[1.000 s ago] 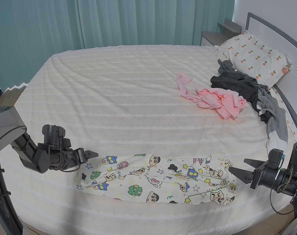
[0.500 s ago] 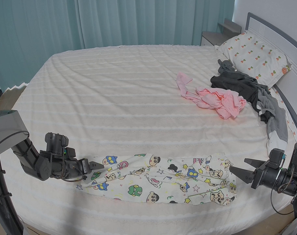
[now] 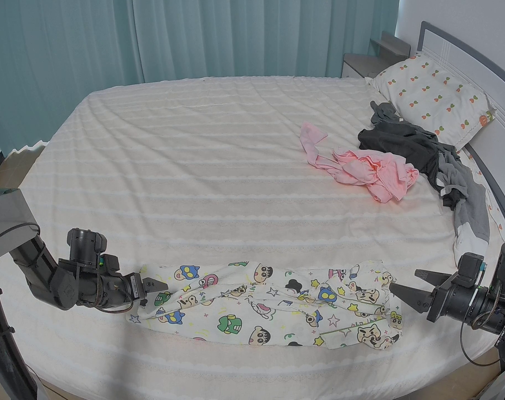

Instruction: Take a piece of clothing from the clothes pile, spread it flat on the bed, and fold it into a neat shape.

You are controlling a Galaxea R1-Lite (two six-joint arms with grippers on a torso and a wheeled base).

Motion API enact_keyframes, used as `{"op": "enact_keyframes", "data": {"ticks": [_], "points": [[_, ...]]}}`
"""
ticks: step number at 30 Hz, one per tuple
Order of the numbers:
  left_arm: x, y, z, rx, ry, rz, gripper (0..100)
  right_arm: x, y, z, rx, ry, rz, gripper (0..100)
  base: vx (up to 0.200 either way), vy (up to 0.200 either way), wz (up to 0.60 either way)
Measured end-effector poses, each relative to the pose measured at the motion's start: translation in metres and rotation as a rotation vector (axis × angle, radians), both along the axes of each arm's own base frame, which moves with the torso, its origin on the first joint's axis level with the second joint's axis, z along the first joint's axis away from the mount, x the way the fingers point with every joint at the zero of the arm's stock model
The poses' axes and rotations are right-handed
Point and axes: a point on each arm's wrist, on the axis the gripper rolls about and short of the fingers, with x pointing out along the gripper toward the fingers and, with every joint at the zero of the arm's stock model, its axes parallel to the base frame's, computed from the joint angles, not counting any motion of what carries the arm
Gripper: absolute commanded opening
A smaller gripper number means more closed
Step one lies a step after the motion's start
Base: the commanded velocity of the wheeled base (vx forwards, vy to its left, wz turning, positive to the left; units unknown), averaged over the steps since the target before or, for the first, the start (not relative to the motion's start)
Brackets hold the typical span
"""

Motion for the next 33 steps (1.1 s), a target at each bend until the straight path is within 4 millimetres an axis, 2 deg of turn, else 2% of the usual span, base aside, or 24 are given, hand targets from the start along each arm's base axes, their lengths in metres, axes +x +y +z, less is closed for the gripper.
{"op": "enact_keyframes", "data": {"ticks": [11, 22, 23, 33], "points": [[-0.002, -0.001, -0.003, -0.003, 0.009, -0.007, 100, 0.001, 0.0, -0.001, -0.001, 0.005, 0.0, 100, 0.0, 0.0, 0.0], [0.001, -0.002, -0.017, 0.005, 0.044, -0.008, 100, 0.001, 0.0, -0.001, -0.001, 0.008, 0.001, 100, 0.0, 0.0, 0.0], [0.002, -0.002, -0.018, 0.006, 0.046, -0.007, 0, 0.001, 0.0, -0.001, -0.001, 0.009, 0.001, 100, 0.0, 0.0, 0.0], [0.006, -0.002, -0.021, 0.001, 0.051, 0.002, 0, 0.001, 0.0, -0.003, -0.003, 0.016, 0.001, 100, 0.0, 0.0, 0.0]]}}
